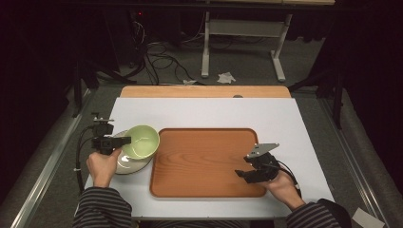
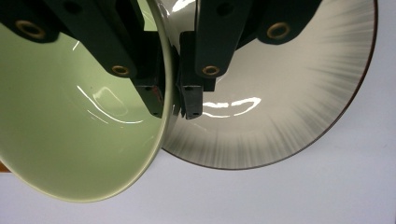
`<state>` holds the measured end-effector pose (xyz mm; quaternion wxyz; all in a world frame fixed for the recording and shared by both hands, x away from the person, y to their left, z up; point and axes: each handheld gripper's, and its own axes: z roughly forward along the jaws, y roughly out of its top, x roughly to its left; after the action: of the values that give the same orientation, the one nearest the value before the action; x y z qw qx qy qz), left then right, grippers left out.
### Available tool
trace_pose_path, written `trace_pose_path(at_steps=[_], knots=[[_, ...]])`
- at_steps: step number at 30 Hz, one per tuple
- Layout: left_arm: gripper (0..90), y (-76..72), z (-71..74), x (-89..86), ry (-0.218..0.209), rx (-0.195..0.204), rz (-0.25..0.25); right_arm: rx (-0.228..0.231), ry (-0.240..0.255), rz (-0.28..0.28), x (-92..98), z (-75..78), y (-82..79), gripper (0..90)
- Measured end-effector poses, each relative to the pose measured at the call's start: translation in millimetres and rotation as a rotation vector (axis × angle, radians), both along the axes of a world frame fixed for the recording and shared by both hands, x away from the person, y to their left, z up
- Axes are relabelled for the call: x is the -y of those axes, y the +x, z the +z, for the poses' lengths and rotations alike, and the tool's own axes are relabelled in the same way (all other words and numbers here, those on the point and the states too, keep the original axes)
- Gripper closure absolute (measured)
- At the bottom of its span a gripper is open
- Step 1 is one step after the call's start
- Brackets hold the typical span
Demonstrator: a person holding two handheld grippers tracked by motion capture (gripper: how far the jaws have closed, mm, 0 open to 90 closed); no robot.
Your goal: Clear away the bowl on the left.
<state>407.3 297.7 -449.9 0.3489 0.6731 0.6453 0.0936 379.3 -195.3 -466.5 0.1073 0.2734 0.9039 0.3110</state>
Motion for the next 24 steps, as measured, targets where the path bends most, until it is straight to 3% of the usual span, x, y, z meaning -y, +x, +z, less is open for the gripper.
trace_pose_path(at_steps=[9, 24], knots=[[84.2, -3.7, 9.0, 5.8, -0.026, 0.027, -0.032, 0.002, -0.006, 0.004, -0.7, 0.4, -2.2, 39.2], [84.1, 0.6, 17.1, 28.9, -0.022, 0.038, -0.129, -0.003, -0.021, 0.016, -3.1, -2.5, -1.4, 39.1]])
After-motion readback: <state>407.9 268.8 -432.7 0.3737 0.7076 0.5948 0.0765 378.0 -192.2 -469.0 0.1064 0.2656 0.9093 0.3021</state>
